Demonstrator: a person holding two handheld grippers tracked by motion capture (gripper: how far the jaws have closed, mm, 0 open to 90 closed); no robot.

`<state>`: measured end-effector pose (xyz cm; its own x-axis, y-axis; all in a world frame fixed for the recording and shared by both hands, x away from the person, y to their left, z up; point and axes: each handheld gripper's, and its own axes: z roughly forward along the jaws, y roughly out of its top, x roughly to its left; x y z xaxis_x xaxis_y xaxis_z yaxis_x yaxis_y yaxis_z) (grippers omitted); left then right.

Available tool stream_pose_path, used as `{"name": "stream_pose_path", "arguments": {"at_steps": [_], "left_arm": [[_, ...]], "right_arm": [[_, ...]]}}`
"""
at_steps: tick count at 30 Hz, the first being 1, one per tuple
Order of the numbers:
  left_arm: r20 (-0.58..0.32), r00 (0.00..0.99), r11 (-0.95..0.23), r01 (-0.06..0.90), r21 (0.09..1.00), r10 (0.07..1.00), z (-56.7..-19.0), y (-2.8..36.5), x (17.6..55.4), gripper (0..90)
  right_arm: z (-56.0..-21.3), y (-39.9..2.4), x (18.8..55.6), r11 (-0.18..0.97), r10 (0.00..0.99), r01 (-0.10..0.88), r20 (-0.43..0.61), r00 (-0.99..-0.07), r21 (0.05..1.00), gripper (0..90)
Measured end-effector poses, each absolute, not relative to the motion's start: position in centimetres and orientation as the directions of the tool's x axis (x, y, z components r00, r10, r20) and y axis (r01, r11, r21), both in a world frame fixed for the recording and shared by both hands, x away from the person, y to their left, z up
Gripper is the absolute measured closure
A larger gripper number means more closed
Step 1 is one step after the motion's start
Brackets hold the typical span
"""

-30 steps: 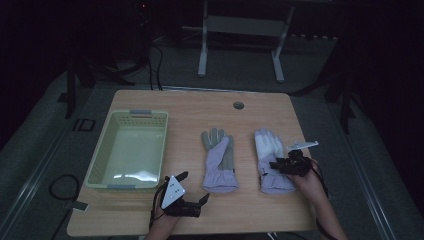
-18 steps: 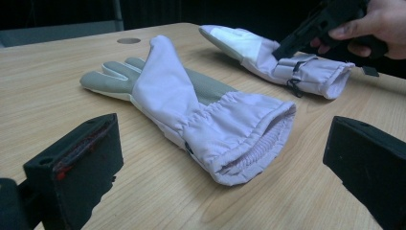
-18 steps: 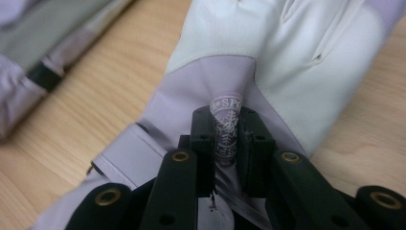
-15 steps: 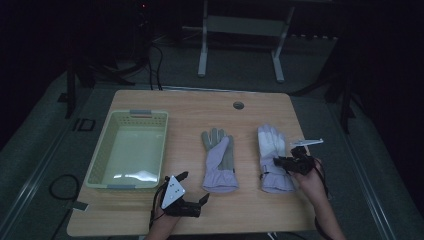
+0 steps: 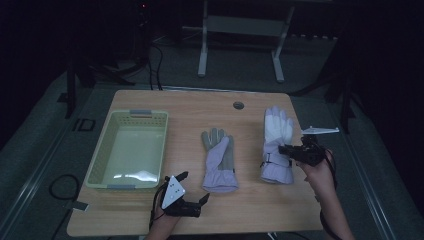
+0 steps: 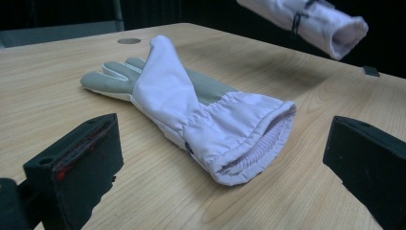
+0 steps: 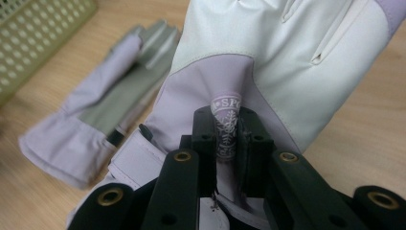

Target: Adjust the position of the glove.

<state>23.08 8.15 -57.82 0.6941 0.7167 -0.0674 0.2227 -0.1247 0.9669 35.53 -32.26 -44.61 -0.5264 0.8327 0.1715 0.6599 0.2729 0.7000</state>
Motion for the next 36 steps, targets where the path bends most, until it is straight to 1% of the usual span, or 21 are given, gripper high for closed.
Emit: {"name": "stream_pose_path", "arguments": {"at_steps": [6,7,10,16,19,27,36], "left_arm": [[-0.068,0.694,-0.122,0.22,0.968,0.717,-57.8,8.2,23.1,0.0],[-0.07,0.694,-0.119,0.22,0.968,0.717,-57.8,8.2,23.1,0.0],[-0.071,0.693,-0.118,0.221,0.968,0.717,-57.8,8.2,23.1,0.0],[-0.077,0.697,-0.112,0.221,0.969,0.713,-57.8,8.2,23.1,0.0],[-0.071,0.698,-0.116,0.217,0.969,0.713,-57.8,8.2,23.0,0.0],[-0.07,0.698,-0.116,0.215,0.97,0.713,-57.9,8.2,23.0,0.0],[-0.083,0.699,-0.106,0.223,0.969,0.71,-57.9,8.2,23.0,0.0]], "right_arm": [[-42.9,-31.2,35.4,0.256,0.823,0.648,0.19,-0.535,0.717,79.8],[-42.2,-30.3,35.3,0.273,0.809,0.636,0.186,-0.557,0.722,79.8],[-41.8,-29.8,35.2,0.279,0.804,0.631,0.184,-0.566,0.723,79.8],[-40.8,-27.4,35.1,0.297,0.797,0.623,0.171,-0.579,0.724,79.8],[-40.3,-25.5,35.2,0.301,0.786,0.613,0.174,-0.594,0.731,79.7],[-40.1,-22.4,35.1,0.29,0.763,0.614,0.209,-0.611,0.734,79.7],[-40.2,-18.3,34.9,0.316,0.738,0.616,0.222,-0.638,0.721,79.6]]}}
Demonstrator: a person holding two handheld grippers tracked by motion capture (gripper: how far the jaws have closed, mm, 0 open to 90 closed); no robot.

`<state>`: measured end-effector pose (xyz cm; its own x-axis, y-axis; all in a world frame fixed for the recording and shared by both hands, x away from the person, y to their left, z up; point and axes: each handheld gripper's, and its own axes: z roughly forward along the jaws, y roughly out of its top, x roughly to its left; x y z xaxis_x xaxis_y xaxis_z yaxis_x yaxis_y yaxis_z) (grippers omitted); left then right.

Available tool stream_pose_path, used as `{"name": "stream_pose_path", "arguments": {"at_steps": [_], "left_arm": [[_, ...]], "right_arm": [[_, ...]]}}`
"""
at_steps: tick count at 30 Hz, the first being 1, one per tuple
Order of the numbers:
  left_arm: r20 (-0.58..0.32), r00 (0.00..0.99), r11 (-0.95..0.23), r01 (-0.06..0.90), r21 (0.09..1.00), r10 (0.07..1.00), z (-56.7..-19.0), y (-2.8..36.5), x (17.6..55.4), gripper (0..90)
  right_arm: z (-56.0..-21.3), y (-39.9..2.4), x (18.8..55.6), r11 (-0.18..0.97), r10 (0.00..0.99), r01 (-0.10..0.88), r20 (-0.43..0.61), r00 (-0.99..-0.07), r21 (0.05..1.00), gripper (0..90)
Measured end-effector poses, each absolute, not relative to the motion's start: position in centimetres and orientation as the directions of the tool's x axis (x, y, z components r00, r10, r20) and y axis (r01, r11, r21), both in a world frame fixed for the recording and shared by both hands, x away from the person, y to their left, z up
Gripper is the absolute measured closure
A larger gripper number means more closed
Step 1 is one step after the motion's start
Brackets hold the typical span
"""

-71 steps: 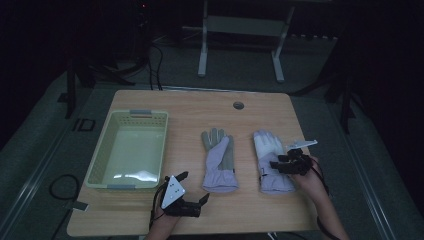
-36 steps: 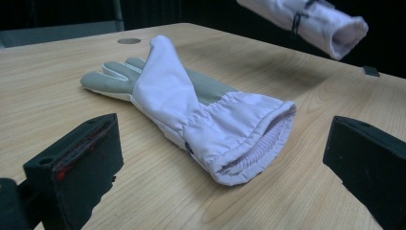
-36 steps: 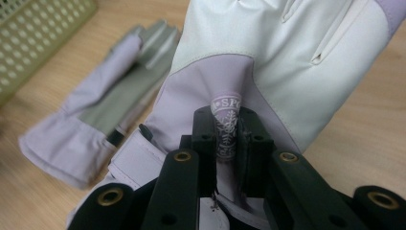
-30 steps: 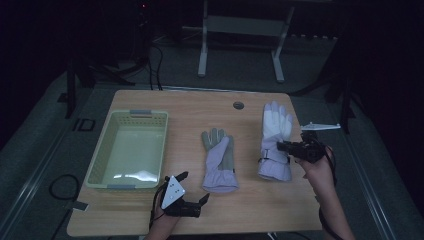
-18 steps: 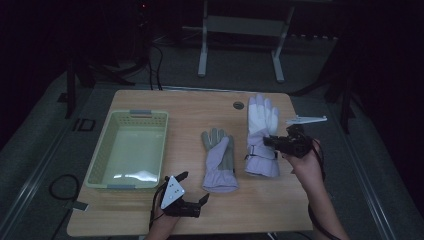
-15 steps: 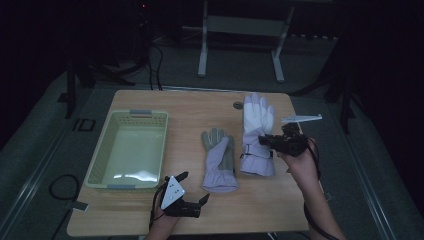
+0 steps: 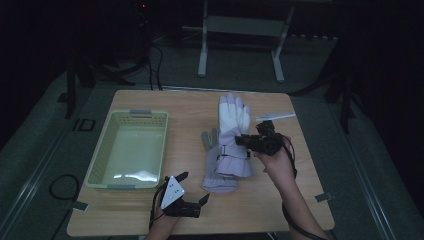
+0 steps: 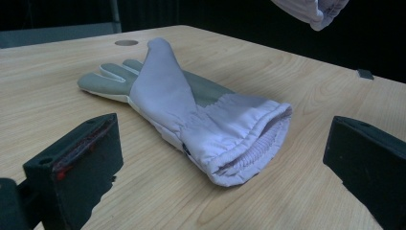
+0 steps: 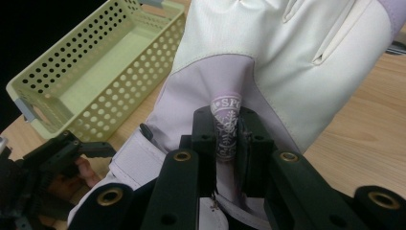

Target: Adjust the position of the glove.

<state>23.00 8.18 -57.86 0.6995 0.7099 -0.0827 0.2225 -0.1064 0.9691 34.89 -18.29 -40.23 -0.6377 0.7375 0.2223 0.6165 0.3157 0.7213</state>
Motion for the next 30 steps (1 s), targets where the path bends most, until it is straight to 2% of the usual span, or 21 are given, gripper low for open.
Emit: {"name": "stream_pose_path", "arguments": {"at_steps": [7,13,16,30], "left_arm": [[-0.044,0.693,-0.135,0.202,0.97,0.72,-57.8,8.0,22.7,0.0],[-0.053,0.7,-0.129,0.205,0.97,0.713,-57.8,8.1,22.8,0.0],[-0.06,0.706,-0.125,0.207,0.97,0.706,-57.8,8.1,22.8,0.0],[-0.067,0.708,-0.121,0.212,0.97,0.703,-57.8,8.1,22.9,0.0]], "right_arm": [[-41.7,-16.4,35.1,0.334,0.732,0.628,0.226,-0.643,0.703,79.6],[-43.9,-15.6,35.5,0.339,0.75,0.666,0.236,-0.618,0.665,79.6],[-46.1,-15.2,36.2,0.364,0.762,0.695,0.23,-0.605,0.62,79.5],[-49.8,-14.9,37.6,0.403,0.775,0.738,0.228,-0.59,0.542,78.9]]}}
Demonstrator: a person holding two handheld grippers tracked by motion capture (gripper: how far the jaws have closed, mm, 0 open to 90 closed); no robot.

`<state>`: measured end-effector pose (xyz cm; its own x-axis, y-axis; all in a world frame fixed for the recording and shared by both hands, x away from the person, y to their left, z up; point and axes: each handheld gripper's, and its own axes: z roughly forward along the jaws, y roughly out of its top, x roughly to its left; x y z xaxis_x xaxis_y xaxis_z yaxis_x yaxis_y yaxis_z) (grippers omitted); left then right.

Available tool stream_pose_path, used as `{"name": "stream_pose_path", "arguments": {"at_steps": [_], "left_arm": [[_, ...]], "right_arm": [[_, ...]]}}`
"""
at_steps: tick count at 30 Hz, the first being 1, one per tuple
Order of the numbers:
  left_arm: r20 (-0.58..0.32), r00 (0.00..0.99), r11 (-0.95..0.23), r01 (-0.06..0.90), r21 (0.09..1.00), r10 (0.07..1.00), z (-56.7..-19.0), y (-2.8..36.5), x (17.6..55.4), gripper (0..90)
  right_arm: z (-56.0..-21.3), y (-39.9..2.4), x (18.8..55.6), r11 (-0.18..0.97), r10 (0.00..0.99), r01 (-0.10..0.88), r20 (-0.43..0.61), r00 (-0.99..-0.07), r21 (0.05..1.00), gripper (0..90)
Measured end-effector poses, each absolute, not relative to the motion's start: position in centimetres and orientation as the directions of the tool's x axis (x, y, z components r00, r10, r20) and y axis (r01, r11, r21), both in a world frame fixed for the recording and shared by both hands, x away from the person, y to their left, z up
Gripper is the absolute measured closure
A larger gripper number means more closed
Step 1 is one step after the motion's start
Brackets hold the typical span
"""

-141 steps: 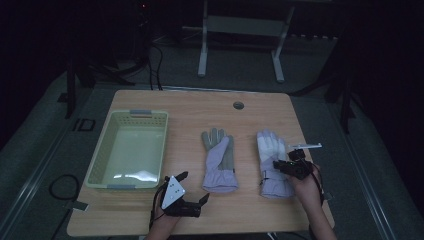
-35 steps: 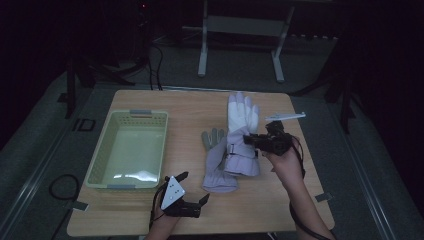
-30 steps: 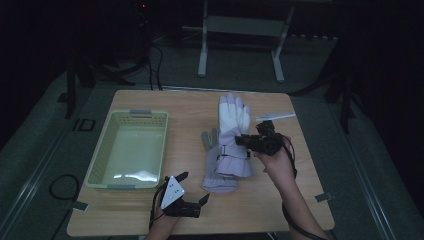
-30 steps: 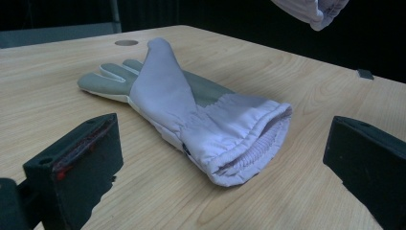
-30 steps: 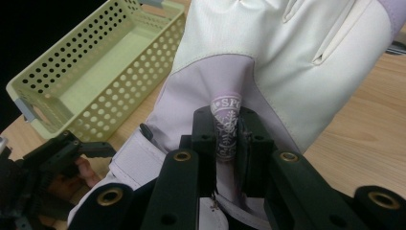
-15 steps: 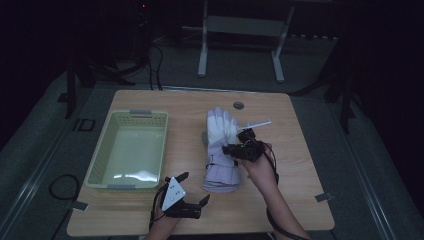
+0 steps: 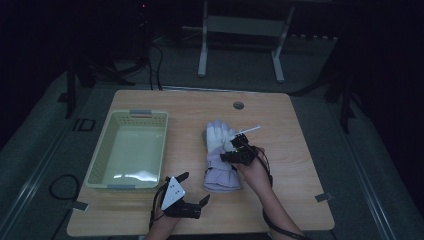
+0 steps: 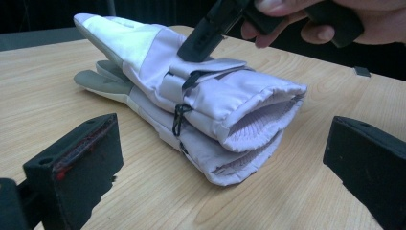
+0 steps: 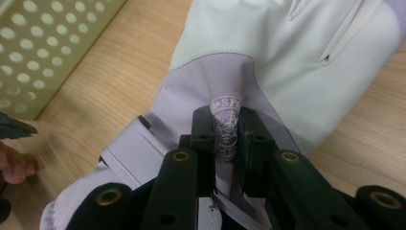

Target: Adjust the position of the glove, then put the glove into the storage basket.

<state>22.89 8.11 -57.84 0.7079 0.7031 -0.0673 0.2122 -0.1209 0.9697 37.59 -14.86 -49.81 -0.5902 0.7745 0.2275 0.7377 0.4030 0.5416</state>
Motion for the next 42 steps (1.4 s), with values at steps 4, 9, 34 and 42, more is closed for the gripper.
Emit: {"name": "stream_pose_path", "arguments": {"at_steps": [4,9,34,42], "left_arm": [[-0.068,0.708,-0.122,0.214,0.969,0.703,-57.8,8.1,22.9,0.0],[-0.077,0.71,-0.116,0.22,0.969,0.7,-57.8,8.1,23.0,0.0],[-0.116,0.765,-0.148,0.268,0.952,0.634,-56.7,7.7,23.8,0.0],[-0.134,0.796,-0.192,0.3,0.935,0.59,-54.0,7.1,24.0,0.0]], "right_arm": [[-50.2,-15.0,38.0,0.405,0.768,0.744,0.244,-0.592,0.532,77.2],[-50.4,-14.8,38.0,0.435,0.749,0.72,0.227,-0.622,0.541,71.2],[-47.6,-19.1,35.6,0.451,0.625,0.497,0.135,-0.769,0.742,15.3],[-46.7,-20.5,35.1,0.501,0.607,0.366,-0.017,-0.794,0.784,16.5]]}}
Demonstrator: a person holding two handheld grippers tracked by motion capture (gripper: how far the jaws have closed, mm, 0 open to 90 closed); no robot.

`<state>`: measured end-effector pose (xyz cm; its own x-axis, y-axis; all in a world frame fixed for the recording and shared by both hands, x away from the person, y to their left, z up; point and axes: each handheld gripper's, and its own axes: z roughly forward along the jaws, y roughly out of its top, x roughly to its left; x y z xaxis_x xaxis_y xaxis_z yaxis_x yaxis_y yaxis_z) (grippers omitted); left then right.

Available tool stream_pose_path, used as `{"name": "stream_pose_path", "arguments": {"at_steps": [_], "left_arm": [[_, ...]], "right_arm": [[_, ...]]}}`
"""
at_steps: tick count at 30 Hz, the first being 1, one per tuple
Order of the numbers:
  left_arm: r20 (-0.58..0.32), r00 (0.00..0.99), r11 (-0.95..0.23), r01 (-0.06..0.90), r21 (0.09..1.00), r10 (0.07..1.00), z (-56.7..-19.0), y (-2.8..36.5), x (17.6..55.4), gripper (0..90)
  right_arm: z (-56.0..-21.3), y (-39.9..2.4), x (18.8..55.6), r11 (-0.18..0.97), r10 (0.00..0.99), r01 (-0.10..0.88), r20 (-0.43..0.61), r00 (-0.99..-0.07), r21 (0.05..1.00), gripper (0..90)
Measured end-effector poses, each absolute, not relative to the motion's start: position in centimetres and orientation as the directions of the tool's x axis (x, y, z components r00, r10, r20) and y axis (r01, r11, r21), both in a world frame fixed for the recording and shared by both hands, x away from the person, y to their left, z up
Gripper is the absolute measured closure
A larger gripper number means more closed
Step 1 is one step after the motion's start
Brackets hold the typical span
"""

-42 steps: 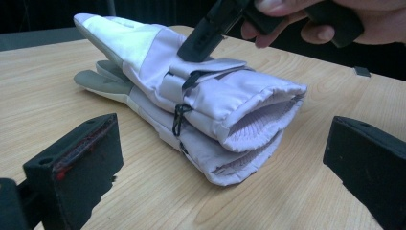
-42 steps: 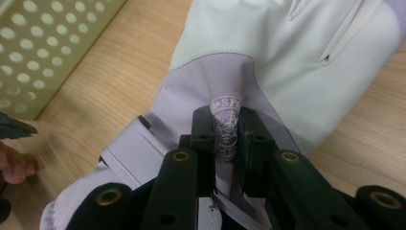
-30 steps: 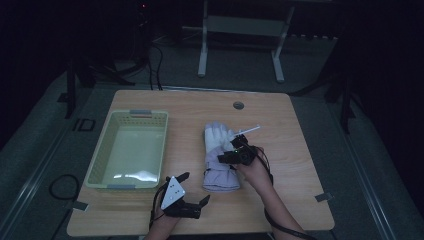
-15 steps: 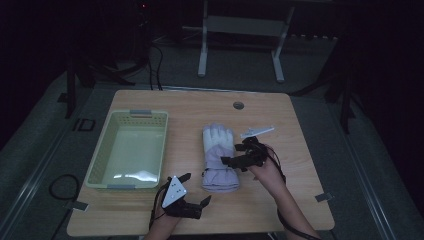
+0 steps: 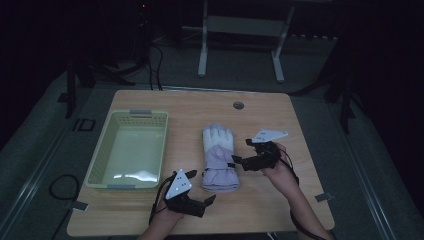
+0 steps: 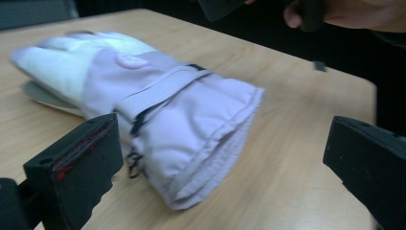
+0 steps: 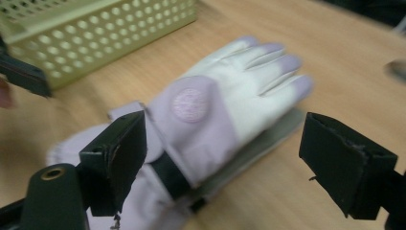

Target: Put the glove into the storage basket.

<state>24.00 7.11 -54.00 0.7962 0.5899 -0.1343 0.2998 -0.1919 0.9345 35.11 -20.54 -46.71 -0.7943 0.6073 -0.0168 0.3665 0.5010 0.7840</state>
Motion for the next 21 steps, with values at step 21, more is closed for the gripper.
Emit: {"name": "stream_pose_path", "arguments": {"at_steps": [21], "left_arm": [[-0.165,0.674,-0.22,0.447,0.867,0.72,-49.6,4.5,32.9,14.9]], "right_arm": [[-47.2,-20.0,36.7,0.442,0.678,0.432,0.023,-0.735,0.786,39.3]]}}
